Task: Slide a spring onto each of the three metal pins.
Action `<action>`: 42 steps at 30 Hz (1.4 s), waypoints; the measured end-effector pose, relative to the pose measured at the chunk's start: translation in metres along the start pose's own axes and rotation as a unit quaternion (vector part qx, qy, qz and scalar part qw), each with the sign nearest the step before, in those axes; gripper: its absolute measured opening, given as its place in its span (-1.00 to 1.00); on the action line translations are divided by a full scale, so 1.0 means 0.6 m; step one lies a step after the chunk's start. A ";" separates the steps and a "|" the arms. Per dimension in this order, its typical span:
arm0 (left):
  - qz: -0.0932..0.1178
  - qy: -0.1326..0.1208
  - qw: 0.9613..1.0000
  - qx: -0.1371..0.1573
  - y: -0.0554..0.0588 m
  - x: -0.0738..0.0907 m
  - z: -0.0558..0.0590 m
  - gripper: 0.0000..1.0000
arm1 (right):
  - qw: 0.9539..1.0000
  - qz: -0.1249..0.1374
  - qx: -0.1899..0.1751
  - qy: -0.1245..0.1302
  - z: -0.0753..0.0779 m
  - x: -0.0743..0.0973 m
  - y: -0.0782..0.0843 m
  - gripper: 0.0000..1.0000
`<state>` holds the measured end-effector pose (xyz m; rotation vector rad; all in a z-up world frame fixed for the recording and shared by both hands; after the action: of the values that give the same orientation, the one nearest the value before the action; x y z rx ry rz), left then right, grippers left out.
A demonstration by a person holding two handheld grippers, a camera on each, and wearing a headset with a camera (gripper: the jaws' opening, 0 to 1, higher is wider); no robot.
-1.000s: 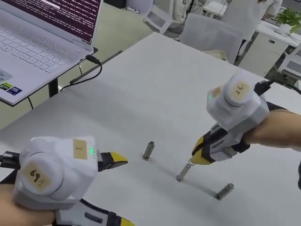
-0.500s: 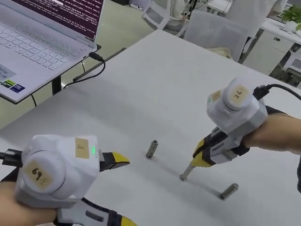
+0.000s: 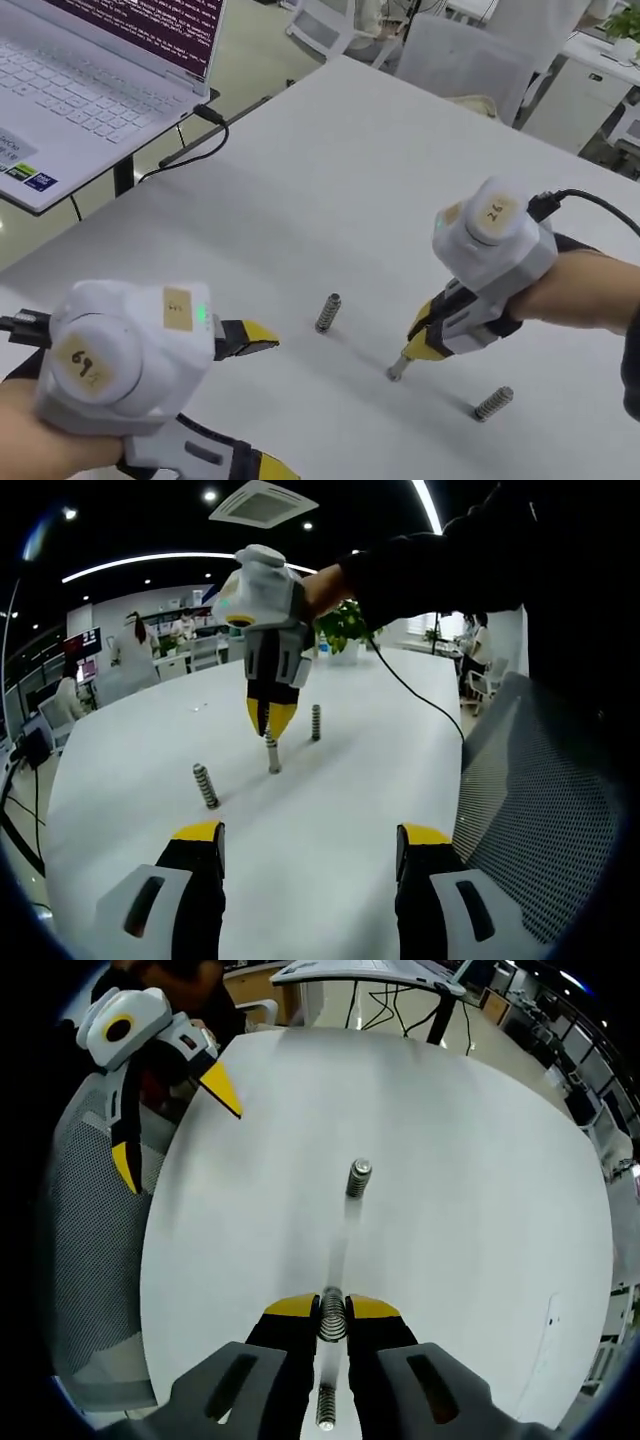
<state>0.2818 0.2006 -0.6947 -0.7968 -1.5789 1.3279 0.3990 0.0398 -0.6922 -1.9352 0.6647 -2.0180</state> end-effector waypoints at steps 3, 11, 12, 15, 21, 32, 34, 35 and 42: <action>-0.002 0.000 1.000 0.001 0.001 0.000 -0.001 0.31 | 1.000 -0.003 0.002 0.005 0.002 -0.009 0.004 -0.83; -0.004 -0.001 1.000 0.001 0.002 -0.001 -0.004 0.30 | 1.000 -0.004 -0.001 0.011 0.013 -0.029 0.009 -0.83; -0.003 -0.002 1.000 0.001 0.002 -0.001 -0.005 0.30 | 1.000 -0.005 -0.001 0.011 0.014 -0.031 0.009 -0.83; -0.003 -0.004 1.000 0.001 0.001 0.000 -0.008 0.31 | 1.000 -0.008 -0.001 0.012 0.017 -0.038 0.011 -0.83; -0.005 -0.005 1.000 0.002 0.002 0.001 -0.010 0.30 | 1.000 -0.009 -0.002 0.013 0.021 -0.047 0.014 -0.83; -0.008 -0.003 1.000 0.005 0.005 -0.001 -0.009 0.30 | 1.000 -0.003 -0.004 0.017 0.025 -0.054 0.019 -0.83; -0.009 -0.003 1.000 0.005 0.005 -0.001 -0.010 0.30 | 1.000 -0.001 -0.004 0.017 0.024 -0.055 0.018 -0.83; -0.010 -0.003 1.000 0.005 0.005 -0.001 -0.010 0.30 | 1.000 0.000 -0.004 0.017 0.024 -0.055 0.018 -0.83; -0.011 -0.003 1.000 0.004 0.003 -0.001 -0.012 0.30 | 1.000 0.002 -0.005 0.019 0.022 -0.055 0.019 -0.79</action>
<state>0.2883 0.2033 -0.6965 -0.7707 -1.5818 1.3210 0.4132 0.0440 -0.7263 -1.9038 0.6875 -2.0580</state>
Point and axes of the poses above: the centre of the closed fingertips' face, and the gripper's own axes: x roughly backward along the fingers, z roughly to its right, y roughly out of its underside, the point moved 6 cm from there along x, roughly backward along the fingers, and after that the axes turned 13 degrees about z, right-handed, at the moved point
